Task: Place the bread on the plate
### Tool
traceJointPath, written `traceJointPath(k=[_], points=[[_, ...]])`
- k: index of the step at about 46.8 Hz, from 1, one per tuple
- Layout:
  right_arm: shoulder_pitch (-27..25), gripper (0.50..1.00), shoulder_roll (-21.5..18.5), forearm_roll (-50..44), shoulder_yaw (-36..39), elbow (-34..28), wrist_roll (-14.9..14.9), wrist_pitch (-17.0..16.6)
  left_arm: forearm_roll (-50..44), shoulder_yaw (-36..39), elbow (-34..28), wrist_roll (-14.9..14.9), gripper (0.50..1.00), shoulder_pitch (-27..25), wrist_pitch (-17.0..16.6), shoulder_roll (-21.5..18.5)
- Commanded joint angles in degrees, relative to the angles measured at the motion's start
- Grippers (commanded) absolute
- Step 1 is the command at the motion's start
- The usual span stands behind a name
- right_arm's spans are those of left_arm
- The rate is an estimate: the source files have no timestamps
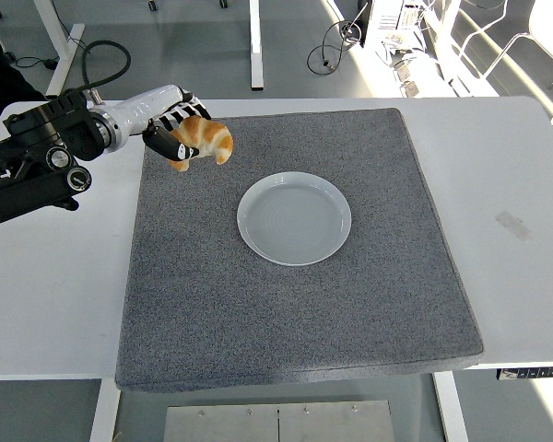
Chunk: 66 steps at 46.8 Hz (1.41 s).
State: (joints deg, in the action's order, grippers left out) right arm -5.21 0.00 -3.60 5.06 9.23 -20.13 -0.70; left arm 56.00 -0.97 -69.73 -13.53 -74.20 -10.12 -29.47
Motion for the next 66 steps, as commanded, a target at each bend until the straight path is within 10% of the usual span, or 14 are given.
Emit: traceJointPath(k=[1, 45, 66], points=[[0.02, 1.000, 0.00, 0.00, -0.05, 0.00, 0.00, 0.00, -0.10, -0.08, -0.23, -0.09, 0.608, -0.77, 0.01, 0.20], [0.03, 1.000, 0.00, 0.00, -0.05, 0.00, 0.00, 0.00, 5.61, 5.71, 5.91, -0.27, 0.613, -0.06, -0.34, 17.34], [0.03, 1.000, 0.00, 0.00, 0.03, 0.00, 0.00, 0.00, 6.05, 5.98, 7.50, -0.27, 0.613, 1.96, -0.34, 18.75]])
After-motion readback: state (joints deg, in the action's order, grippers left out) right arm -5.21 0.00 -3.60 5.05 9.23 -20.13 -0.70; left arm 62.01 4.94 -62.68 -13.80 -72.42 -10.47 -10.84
